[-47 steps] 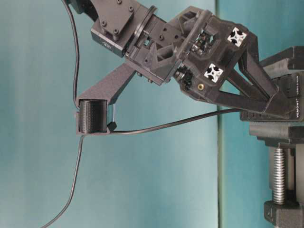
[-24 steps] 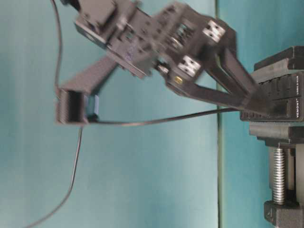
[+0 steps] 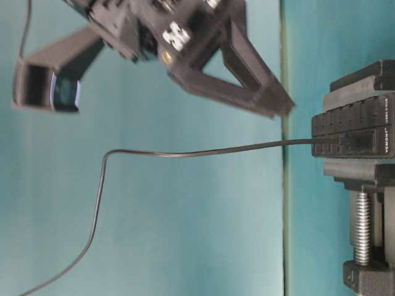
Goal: Insert the USB into the front port of the fixed hub.
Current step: 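Open the right gripper and pull it back from the hub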
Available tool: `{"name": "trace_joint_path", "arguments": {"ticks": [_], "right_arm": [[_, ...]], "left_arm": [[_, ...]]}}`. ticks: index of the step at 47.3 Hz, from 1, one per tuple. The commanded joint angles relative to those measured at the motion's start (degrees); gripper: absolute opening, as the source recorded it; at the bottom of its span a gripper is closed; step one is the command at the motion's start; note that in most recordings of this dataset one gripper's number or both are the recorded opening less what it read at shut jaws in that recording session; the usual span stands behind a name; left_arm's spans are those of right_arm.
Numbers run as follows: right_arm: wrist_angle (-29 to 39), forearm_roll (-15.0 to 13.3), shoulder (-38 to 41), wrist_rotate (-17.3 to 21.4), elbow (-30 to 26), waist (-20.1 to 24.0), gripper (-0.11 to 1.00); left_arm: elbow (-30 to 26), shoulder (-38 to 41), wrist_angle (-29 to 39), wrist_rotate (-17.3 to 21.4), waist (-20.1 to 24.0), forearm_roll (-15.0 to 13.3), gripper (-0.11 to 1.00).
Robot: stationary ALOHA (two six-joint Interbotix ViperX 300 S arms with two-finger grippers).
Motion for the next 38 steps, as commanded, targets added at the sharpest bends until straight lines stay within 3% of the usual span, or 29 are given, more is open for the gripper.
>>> {"name": "trace_joint_path", "arguments": {"ticks": [1,38], "right_arm": [[-0.4,0.0,-3.2,0.5,0.4,0.0,0.69],[-10.2,0.1,-12.7,0.5,9.9,0.4,0.68]], "left_arm": [[-0.8,0.2,-0.3,0.1,-0.1,0.1,0.0],[-0.7,0.2,-0.2,0.1,-0.1,0.1,0.0]]}}
